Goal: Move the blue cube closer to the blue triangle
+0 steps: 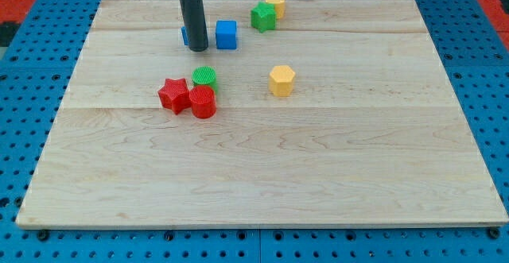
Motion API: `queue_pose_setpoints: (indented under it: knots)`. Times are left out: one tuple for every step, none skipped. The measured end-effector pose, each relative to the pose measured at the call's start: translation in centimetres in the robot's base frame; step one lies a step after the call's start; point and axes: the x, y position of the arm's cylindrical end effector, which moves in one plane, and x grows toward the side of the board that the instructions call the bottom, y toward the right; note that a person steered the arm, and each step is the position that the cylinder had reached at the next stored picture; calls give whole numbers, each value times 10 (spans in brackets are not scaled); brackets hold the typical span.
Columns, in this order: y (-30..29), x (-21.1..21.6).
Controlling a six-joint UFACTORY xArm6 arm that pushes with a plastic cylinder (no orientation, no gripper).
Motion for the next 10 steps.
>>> queue_pose_setpoints:
  knots:
    - [14, -29]
    - [15, -37]
    - [12, -14]
    - [18, 8]
    - [82, 11]
    - [110, 11]
    - [120, 11]
    - [104, 7]
    - [74, 5]
    - [51, 2]
